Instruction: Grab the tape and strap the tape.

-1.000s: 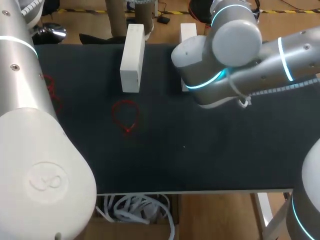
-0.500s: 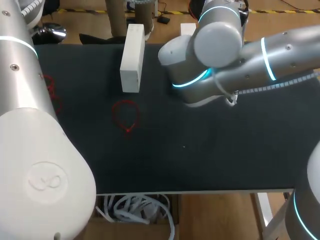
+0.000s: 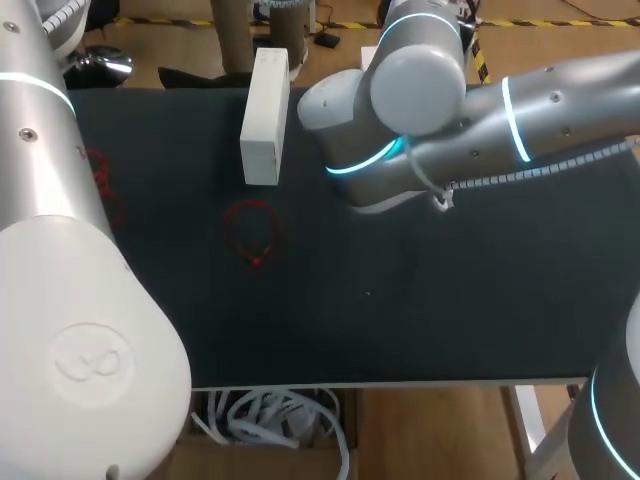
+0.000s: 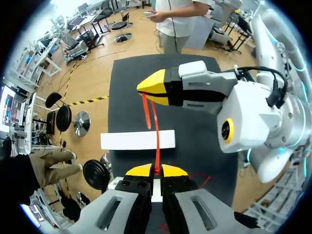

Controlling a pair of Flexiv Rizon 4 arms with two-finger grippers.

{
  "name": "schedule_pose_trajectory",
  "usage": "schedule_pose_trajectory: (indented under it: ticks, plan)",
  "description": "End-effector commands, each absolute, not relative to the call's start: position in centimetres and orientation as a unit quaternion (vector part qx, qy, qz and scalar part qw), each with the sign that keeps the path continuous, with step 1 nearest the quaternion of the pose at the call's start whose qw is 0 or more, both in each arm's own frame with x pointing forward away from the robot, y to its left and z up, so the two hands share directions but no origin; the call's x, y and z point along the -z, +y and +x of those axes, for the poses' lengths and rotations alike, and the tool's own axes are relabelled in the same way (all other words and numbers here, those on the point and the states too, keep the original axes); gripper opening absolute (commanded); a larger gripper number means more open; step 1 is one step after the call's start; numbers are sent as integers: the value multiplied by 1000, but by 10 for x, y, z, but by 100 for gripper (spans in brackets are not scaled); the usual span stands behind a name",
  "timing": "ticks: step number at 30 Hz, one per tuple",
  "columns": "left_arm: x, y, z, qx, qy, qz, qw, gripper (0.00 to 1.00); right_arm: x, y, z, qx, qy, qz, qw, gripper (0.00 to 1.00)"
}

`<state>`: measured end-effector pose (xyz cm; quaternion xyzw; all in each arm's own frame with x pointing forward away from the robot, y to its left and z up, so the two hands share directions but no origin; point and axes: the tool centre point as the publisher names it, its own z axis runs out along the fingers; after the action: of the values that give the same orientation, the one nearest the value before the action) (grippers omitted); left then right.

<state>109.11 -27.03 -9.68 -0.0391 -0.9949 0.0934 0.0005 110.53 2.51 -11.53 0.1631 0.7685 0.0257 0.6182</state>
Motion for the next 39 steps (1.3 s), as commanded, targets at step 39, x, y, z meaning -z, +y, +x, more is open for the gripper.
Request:
schedule_pose_trajectory:
  ticks: [39]
  plan:
    - [95, -271, 1092, -90, -995, -38, 3, 0, 101, 59, 1096, 10, 746, 136, 652, 0]
